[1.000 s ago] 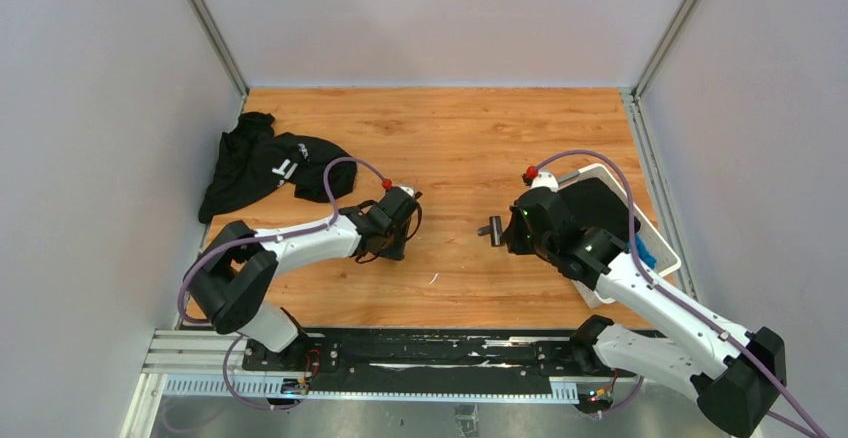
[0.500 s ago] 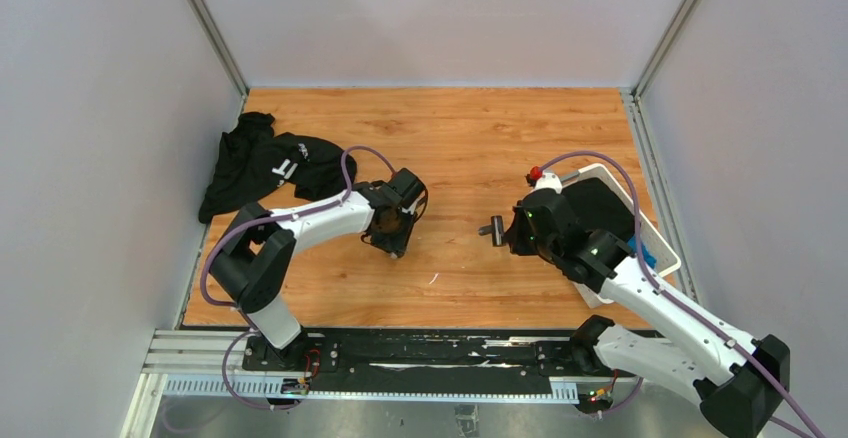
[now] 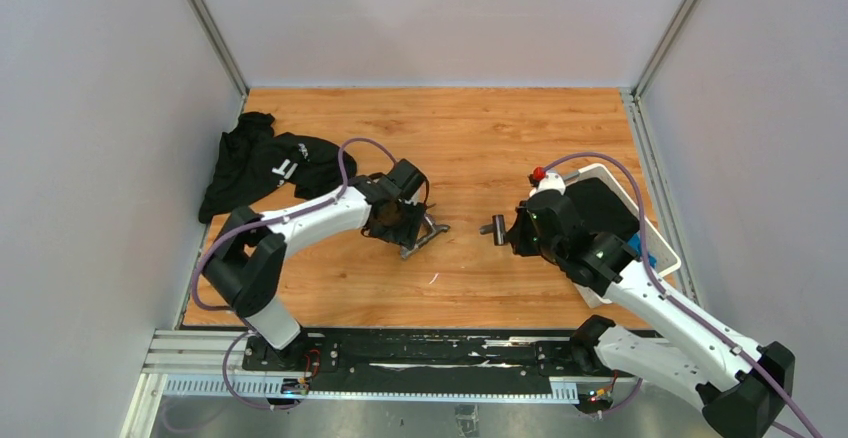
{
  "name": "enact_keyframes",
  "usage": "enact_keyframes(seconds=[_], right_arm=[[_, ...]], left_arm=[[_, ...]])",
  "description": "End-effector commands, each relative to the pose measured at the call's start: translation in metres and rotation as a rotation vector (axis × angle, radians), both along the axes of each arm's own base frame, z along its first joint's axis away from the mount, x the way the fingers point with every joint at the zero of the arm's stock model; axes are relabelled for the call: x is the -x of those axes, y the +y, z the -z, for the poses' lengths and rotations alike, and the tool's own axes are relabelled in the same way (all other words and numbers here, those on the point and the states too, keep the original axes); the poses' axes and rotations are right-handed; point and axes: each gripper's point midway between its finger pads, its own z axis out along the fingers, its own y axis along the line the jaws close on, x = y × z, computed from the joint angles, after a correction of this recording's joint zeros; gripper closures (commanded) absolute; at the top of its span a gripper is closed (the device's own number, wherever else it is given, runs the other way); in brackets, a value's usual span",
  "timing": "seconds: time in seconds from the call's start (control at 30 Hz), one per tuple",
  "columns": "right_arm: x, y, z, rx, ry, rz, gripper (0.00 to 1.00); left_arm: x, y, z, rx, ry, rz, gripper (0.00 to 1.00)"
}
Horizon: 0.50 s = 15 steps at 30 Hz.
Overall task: Install the water faucets
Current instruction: Pick up the water faucet from the center of the board.
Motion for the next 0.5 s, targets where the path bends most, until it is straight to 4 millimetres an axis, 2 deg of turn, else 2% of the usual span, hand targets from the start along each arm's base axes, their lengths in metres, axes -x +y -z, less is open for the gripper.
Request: enact_keyframes(seconds=[0.0,0.13,0.23,0.37,0.4,0.47], right_arm=[[-0.004,-0.009,-0.011,0.008,-0.047,0.016,1.00],[-0.004,-0.006,-0.019,0.006,-0.069,-0.016,1.00],[-0.003,0.006,-0.025,-0.011,-0.102,-0.109,1.00],[0.012,0.043,-0.041,-0.120,-0.176,-0.367,1.00],[0.017,0.052,-0.047,-0.151,-0.193,-0.432,1.00],[0.037,0.073,-0.057,-0.233,-0.196,-0.596,1.00]], left_arm=[[-0.011,-0.012,-0.058,0.119,-0.108,0.005,0.38],[-0.005,-0.013,-0.094,0.200,-0.160,0.012,0.38],[0.000,-0.012,-0.122,0.273,-0.226,0.012,0.39],[0.019,-0.026,-0.168,0.492,-0.327,0.116,0.38],[0.027,-0.028,-0.177,0.554,-0.352,0.153,0.35],[0.043,-0.035,-0.194,0.672,-0.405,0.260,0.33]])
